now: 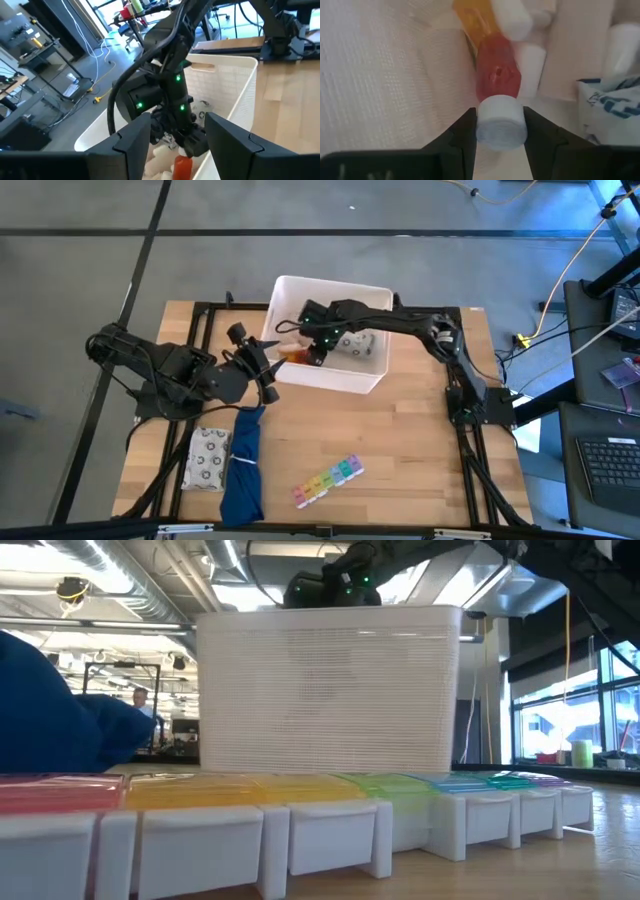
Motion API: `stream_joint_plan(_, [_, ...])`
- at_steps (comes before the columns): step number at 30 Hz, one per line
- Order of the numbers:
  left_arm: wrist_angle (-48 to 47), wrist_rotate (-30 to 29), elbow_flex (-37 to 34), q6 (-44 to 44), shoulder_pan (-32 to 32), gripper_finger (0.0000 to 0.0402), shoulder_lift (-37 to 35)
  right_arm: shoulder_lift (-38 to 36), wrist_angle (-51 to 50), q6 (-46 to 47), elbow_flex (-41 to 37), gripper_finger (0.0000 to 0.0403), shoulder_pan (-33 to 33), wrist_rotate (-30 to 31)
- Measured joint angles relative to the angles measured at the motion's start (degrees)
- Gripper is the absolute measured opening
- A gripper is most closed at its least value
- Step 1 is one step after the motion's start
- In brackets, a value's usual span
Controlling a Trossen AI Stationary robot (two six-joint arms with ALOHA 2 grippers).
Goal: Pick & place medical supplies in basket/bin
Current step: Put the red pill bottle into the white container
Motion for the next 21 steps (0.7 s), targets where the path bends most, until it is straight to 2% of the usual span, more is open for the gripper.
stream_joint_plan(15, [-0.9, 0.0, 0.0, 0.0, 0.0, 0.0182, 0.0, 0.9, -0.1, -1.3, 0.2, 0.0126, -0.1, 0.7])
stream_joint_plan(21, [-0.9, -3.0, 0.0, -1.5, 0.0, 0.0182, -0.1, 0.6, -0.4, -4.3, 0.1, 0.0174, -0.1, -0.9])
